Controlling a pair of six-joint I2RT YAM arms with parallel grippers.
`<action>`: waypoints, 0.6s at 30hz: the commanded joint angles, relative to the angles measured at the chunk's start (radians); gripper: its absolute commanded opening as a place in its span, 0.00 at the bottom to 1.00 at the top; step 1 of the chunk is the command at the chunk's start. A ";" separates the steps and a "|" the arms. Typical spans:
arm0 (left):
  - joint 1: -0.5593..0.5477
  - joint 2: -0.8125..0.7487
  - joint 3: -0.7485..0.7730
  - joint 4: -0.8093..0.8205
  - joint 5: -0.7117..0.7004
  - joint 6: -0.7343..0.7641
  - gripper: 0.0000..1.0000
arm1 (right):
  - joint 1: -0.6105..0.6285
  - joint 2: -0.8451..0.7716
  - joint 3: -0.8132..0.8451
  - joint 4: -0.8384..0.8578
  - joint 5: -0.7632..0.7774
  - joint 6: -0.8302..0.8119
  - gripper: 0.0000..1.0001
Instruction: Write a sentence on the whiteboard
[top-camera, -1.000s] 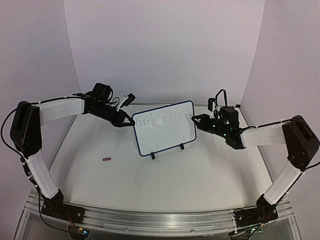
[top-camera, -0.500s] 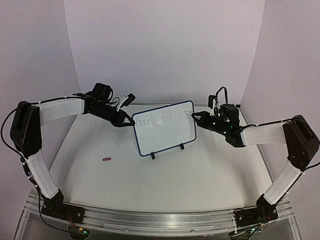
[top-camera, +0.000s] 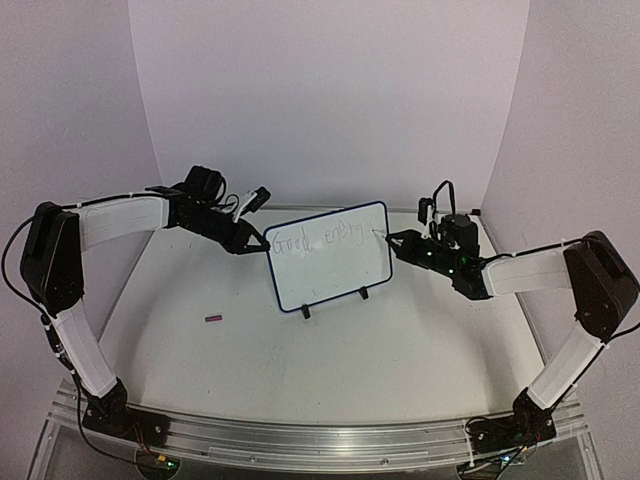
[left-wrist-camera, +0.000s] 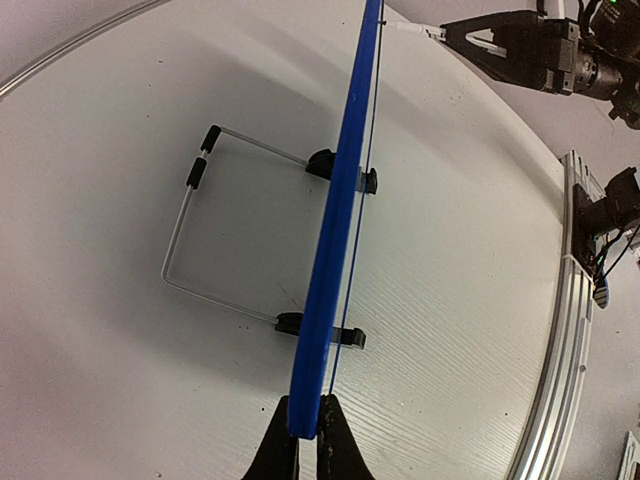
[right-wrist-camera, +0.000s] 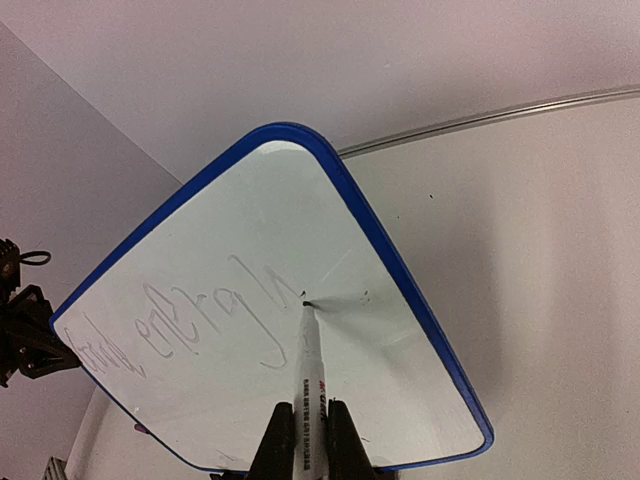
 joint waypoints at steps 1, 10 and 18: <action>-0.024 0.057 -0.013 -0.088 -0.105 0.055 0.00 | -0.010 -0.001 0.022 0.008 0.023 0.000 0.00; -0.024 0.058 -0.013 -0.087 -0.106 0.055 0.00 | -0.022 -0.022 0.087 -0.023 0.030 -0.034 0.00; -0.024 0.059 -0.011 -0.087 -0.103 0.054 0.00 | -0.028 -0.012 0.119 -0.035 0.015 -0.041 0.00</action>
